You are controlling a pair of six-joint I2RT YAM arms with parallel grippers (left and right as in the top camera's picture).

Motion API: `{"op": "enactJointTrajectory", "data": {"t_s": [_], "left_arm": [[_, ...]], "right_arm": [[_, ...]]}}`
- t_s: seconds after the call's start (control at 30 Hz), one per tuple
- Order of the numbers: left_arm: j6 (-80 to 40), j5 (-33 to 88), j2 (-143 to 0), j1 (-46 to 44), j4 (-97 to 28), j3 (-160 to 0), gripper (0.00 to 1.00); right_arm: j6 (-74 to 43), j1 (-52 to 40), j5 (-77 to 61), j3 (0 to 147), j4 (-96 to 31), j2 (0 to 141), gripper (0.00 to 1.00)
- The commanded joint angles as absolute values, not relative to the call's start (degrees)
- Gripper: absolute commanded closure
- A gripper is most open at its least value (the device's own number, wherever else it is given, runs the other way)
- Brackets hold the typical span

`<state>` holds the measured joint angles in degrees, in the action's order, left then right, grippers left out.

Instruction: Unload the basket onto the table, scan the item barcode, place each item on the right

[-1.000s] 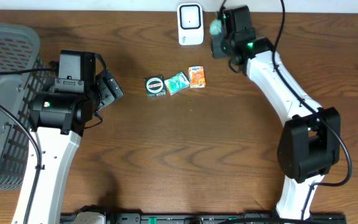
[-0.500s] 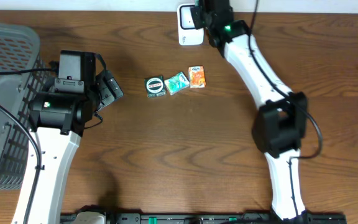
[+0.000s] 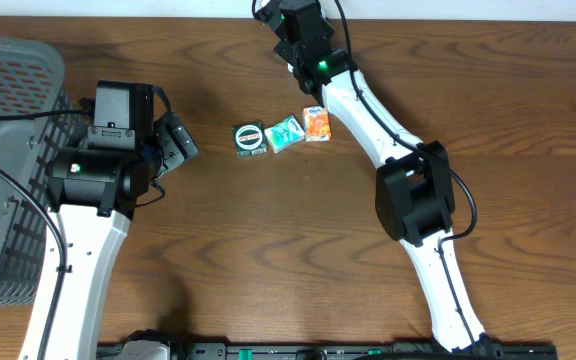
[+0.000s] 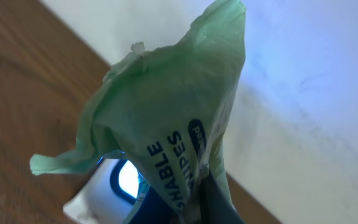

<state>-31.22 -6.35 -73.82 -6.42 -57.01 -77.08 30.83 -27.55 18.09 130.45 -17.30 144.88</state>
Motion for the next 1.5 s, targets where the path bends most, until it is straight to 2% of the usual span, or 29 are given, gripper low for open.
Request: {"op": "enactJointTrajectory", "data": {"t_s": [0.0,0.23,0.4,0.8,0.9,0.97,1.03,1.1,1.17,1.27,1.37,1.47], "left_arm": [[-30.65,-6.7,-73.73,-6.17,-57.21,-77.87,0.02],[-30.65,-6.7,-73.73,-6.17,-57.21,-77.87,0.02],[-30.65,-6.7,-73.73,-6.17,-57.21,-77.87,0.02],[-30.65,-6.7,-73.73,-6.17,-57.21,-77.87,0.02],[-30.65,-6.7,-73.73,-6.17,-57.21,-77.87,0.02],[-30.65,-6.7,-73.73,-6.17,-57.21,-77.87,0.02],[-30.65,-6.7,-73.73,-6.17,-57.21,-77.87,0.02],[-30.65,-6.7,-73.73,-6.17,-57.21,-77.87,0.02],[-30.65,-6.7,-73.73,-6.17,-57.21,-77.87,0.02],[-30.65,-6.7,-73.73,-6.17,-57.21,-77.87,0.02],[-30.65,-6.7,-73.73,-6.17,-57.21,-77.87,0.02],[-30.65,-6.7,-73.73,-6.17,-57.21,-77.87,0.02]], "right_arm": [[31.86,-26.37,19.38,131.5,-18.72,144.51,0.99],[28.67,-25.04,24.51,131.52,-17.3,143.31,0.99],[25.21,-20.84,25.61,131.52,-20.21,139.13,0.99],[6.66,4.27,27.53,131.5,-52.99,134.63,0.99],[3.16,10.2,27.55,131.5,-56.99,134.63,0.88],[-0.49,14.02,27.51,131.5,-59.61,134.63,0.7],[-4.4,16.71,27.46,131.5,-61.41,134.63,0.45],[-8.01,18.28,26.44,131.5,-62.87,134.63,0.26],[-9.21,19.16,22.24,131.5,-64.38,134.63,0.19],[-9.08,19.22,8.27,131.5,-65.69,134.63,0.19],[-9.17,18.61,-7.9,131.5,-66.37,134.63,0.24],[-9.19,17.34,-17.74,131.5,-67.31,134.63,0.39]]}}
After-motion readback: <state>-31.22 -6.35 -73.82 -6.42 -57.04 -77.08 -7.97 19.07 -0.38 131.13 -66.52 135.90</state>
